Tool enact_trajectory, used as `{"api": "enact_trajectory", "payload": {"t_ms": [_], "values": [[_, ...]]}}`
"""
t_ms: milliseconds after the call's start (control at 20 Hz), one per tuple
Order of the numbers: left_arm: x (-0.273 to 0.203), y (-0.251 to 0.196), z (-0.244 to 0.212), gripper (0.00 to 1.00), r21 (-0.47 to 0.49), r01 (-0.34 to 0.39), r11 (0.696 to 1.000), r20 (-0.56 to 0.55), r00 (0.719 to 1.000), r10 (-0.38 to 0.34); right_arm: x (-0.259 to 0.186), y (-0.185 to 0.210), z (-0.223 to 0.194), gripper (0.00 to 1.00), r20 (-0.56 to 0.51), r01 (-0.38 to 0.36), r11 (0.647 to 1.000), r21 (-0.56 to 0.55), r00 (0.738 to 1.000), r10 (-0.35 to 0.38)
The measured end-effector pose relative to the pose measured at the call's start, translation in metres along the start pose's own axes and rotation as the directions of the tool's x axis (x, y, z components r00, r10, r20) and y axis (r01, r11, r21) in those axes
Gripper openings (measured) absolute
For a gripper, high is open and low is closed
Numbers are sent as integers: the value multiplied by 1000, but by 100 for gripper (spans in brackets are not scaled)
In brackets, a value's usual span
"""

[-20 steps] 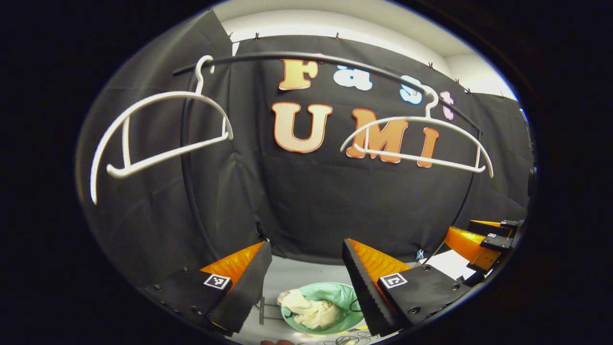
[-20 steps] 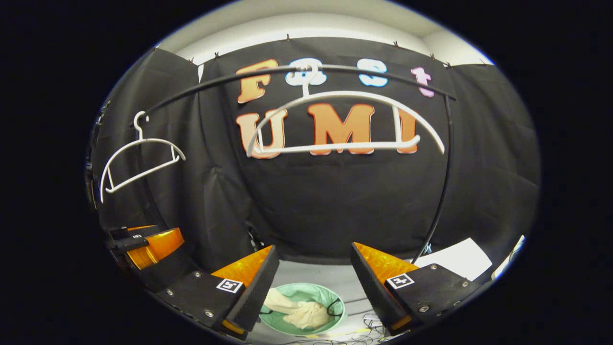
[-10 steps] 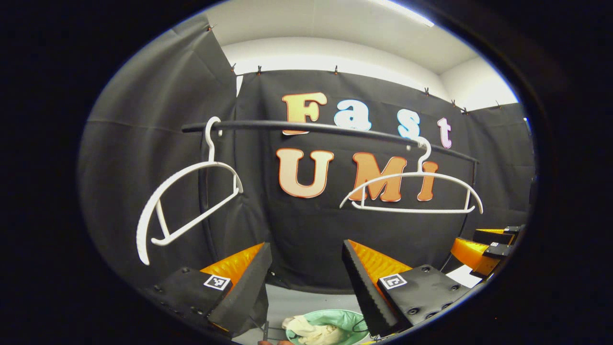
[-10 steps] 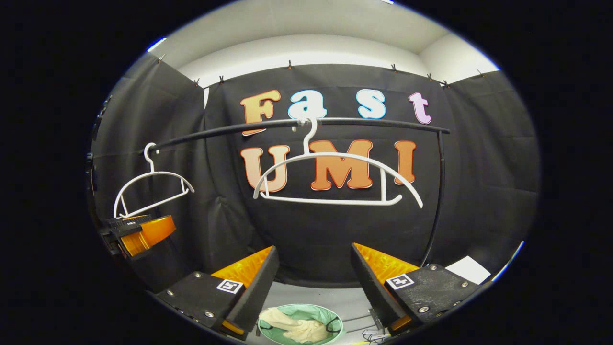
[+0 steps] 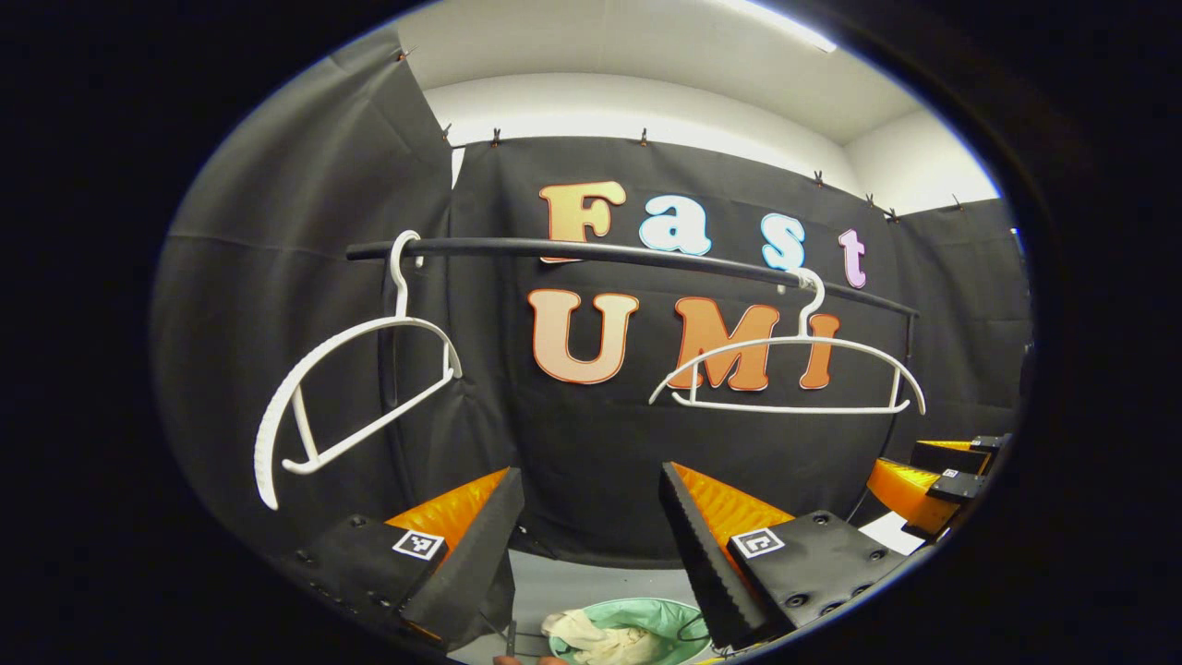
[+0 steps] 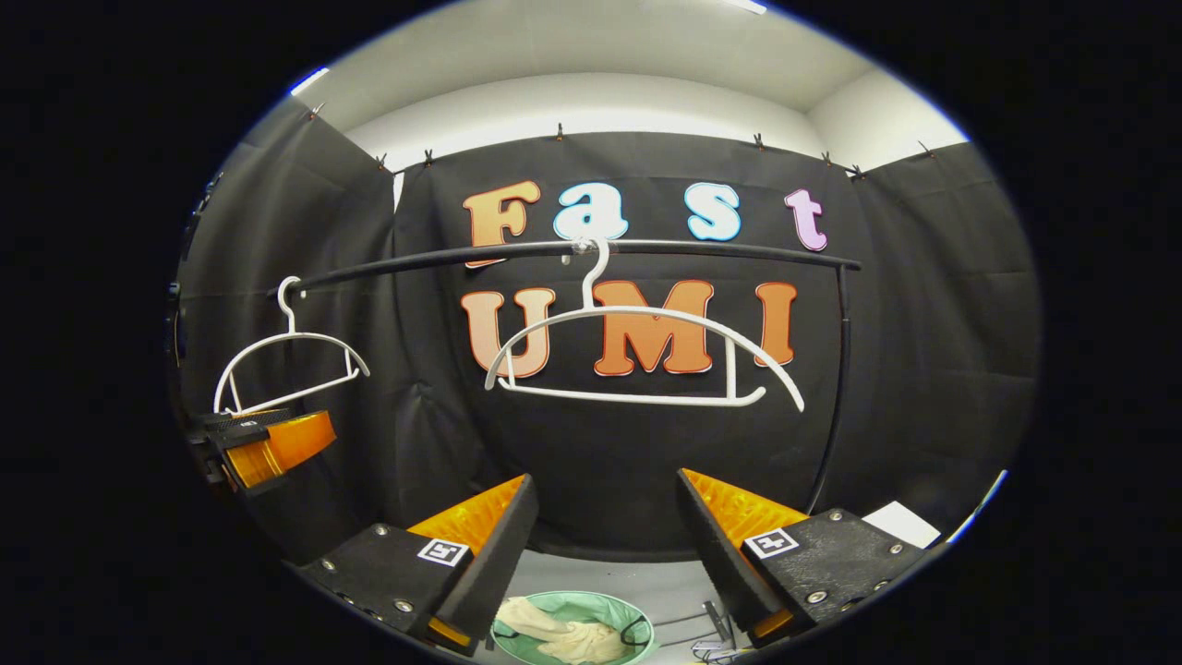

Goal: Grasp the clothes on the hanger with both hands and then place them into the laundry hamper below.

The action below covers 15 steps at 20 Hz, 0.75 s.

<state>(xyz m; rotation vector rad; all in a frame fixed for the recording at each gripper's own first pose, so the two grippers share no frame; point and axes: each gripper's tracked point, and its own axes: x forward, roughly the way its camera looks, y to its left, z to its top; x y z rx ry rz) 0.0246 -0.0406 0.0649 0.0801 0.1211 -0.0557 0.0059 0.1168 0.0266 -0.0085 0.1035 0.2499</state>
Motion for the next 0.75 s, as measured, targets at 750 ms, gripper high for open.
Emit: {"api": "enact_trajectory", "payload": {"t_ms": [750], "values": [[0,4,-4,97,8,-17,1000,-11,1000,17,7,1,-8,93,-20,-4,1000,10,1000,4]]}}
